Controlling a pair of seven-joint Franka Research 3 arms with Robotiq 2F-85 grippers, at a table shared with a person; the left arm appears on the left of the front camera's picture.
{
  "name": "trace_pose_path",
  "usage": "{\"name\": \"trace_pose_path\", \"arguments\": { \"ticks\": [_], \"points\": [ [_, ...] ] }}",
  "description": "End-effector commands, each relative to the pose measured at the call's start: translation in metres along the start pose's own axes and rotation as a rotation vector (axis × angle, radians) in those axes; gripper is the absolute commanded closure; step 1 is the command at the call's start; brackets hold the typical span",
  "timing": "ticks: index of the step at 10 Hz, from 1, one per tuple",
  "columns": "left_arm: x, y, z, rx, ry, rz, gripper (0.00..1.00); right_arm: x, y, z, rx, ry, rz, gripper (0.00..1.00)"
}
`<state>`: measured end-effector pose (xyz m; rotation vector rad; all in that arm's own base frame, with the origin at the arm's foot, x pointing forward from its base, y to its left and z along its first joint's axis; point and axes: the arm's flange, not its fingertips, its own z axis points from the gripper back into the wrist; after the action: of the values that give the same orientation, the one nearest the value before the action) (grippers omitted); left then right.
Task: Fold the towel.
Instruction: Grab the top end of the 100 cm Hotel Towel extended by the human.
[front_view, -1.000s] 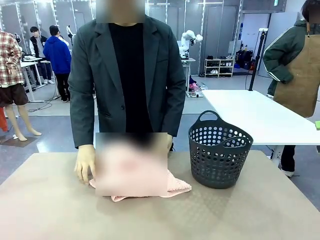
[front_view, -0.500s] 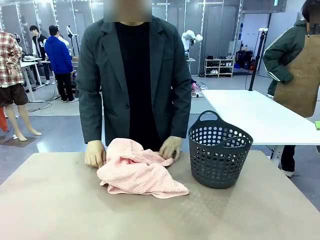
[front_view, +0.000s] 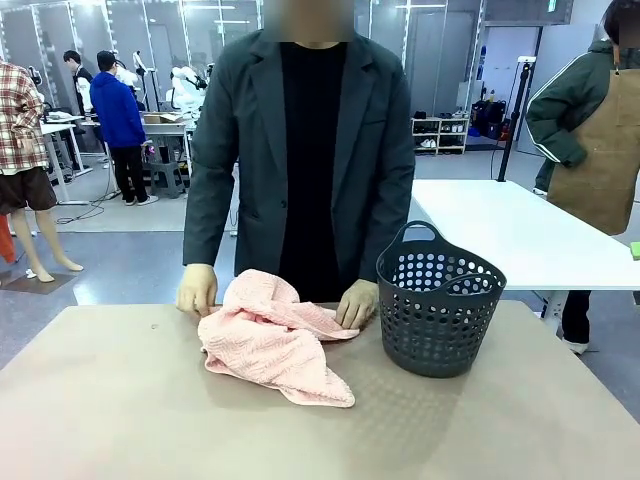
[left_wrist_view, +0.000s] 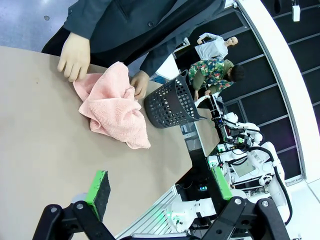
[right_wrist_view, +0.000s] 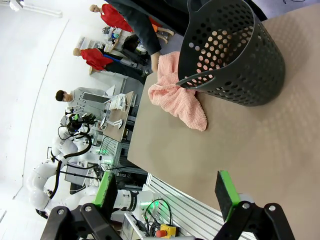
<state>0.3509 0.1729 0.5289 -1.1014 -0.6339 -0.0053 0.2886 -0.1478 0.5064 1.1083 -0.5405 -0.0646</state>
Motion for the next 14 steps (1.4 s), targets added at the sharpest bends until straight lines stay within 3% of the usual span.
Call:
{"name": "trace_pose_path", "arguments": {
  "ticks": [1, 14],
  "points": [
    [0.0020, 0.0000, -0.0004, -0.026, -0.010, -0.012, 0.00, 0.0021, -0.0004, -0.0012, 0.014, -0.010, 0.011, 0.00],
    [0.0020, 0.0000, -0.0004, -0.026, -0.010, -0.012, 0.00, 0.0021, -0.0004, -0.0012, 0.014, -0.010, 0.011, 0.00]
  ]
}}
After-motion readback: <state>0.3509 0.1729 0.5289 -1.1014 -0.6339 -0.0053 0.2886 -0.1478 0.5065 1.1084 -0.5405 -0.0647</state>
